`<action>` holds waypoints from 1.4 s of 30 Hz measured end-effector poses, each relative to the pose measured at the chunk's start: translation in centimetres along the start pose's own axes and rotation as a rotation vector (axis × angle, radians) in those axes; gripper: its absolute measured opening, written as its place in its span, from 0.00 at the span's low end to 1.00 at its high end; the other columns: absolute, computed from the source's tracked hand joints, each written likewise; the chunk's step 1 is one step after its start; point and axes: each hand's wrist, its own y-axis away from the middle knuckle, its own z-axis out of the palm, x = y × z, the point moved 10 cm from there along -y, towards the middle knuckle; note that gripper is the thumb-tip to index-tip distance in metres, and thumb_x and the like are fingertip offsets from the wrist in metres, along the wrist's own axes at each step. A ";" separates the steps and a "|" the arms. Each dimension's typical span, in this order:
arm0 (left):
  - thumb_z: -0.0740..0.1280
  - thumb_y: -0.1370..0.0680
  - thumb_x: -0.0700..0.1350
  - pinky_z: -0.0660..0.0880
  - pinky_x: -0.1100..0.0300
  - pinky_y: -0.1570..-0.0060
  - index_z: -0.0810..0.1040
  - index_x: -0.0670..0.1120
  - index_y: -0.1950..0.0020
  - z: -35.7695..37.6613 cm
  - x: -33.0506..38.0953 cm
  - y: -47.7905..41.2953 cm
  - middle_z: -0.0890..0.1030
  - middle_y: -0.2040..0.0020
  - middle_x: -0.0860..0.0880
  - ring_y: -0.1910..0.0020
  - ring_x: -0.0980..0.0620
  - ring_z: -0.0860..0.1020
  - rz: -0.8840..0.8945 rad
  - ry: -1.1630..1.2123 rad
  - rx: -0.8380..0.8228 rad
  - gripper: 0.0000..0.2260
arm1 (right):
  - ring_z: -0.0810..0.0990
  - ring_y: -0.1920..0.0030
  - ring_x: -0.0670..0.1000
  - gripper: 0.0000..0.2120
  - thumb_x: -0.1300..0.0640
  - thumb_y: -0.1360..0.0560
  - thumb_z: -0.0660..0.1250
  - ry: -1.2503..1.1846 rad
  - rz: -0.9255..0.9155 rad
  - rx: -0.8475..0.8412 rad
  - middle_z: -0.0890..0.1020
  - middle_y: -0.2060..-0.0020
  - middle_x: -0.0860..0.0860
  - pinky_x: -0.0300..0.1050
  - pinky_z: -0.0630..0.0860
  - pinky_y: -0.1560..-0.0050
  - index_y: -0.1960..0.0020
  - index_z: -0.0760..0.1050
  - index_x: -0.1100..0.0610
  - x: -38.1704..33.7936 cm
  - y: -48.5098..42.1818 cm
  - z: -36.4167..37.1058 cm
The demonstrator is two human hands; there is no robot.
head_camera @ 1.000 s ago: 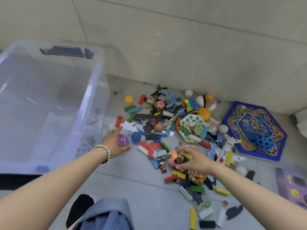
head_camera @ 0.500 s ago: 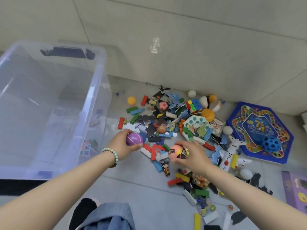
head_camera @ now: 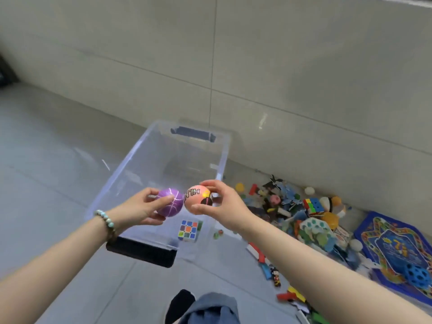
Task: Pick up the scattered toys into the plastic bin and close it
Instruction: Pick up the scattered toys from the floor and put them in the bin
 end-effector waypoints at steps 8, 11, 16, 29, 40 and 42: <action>0.68 0.25 0.46 0.68 0.52 0.34 0.63 0.48 0.28 -2.7 0.2 -1.1 0.69 0.30 0.47 0.35 0.51 0.71 0.168 0.132 0.151 0.28 | 0.71 0.36 0.46 0.24 0.61 0.26 0.68 0.065 0.009 0.159 0.73 0.36 0.46 0.28 0.72 0.51 0.33 0.68 0.50 1.5 -0.6 -2.2; 0.70 0.27 0.50 0.69 0.52 0.35 0.63 0.51 0.28 1.9 3.6 -0.9 0.69 0.31 0.50 0.35 0.53 0.71 0.242 -0.062 0.036 0.29 | 0.73 0.38 0.46 0.29 0.58 0.29 0.72 0.166 0.086 0.166 0.73 0.35 0.46 0.38 0.74 0.44 0.31 0.66 0.49 4.5 2.5 -8.0; 0.70 0.28 0.53 0.74 0.59 0.44 0.62 0.52 0.27 13.8 7.6 -1.3 0.68 0.30 0.52 0.39 0.52 0.74 0.331 -0.338 -0.183 0.32 | 0.72 0.36 0.49 0.34 0.50 0.31 0.74 0.281 0.304 0.153 0.66 0.30 0.46 0.42 0.72 0.40 0.30 0.63 0.45 11.6 8.9 -16.6; 0.70 0.28 0.57 0.68 0.56 0.34 0.60 0.51 0.27 38.4 -6.1 -9.5 0.66 0.28 0.49 0.32 0.49 0.69 0.174 -1.085 -0.657 0.34 | 0.65 0.30 0.49 0.34 0.45 0.32 0.73 0.334 0.593 -0.128 0.64 0.29 0.48 0.42 0.63 0.32 0.30 0.63 0.48 34.6 17.7 -18.3; 0.69 0.28 0.58 0.73 0.59 0.59 0.64 0.48 0.36 44.0 -8.1 -13.3 0.71 0.41 0.49 0.53 0.51 0.74 0.343 -0.927 -0.301 0.27 | 0.75 0.44 0.46 0.31 0.45 0.36 0.76 0.282 0.507 0.175 0.75 0.43 0.44 0.41 0.74 0.43 0.37 0.67 0.48 39.3 17.5 -17.1; 0.68 0.28 0.59 0.73 0.55 0.45 0.61 0.50 0.30 45.1 -8.0 -14.3 0.67 0.32 0.47 0.40 0.48 0.73 0.390 -0.975 -0.327 0.32 | 0.75 0.44 0.45 0.32 0.46 0.37 0.77 0.167 0.516 0.186 0.73 0.43 0.44 0.39 0.74 0.42 0.38 0.68 0.48 39.8 17.4 -17.2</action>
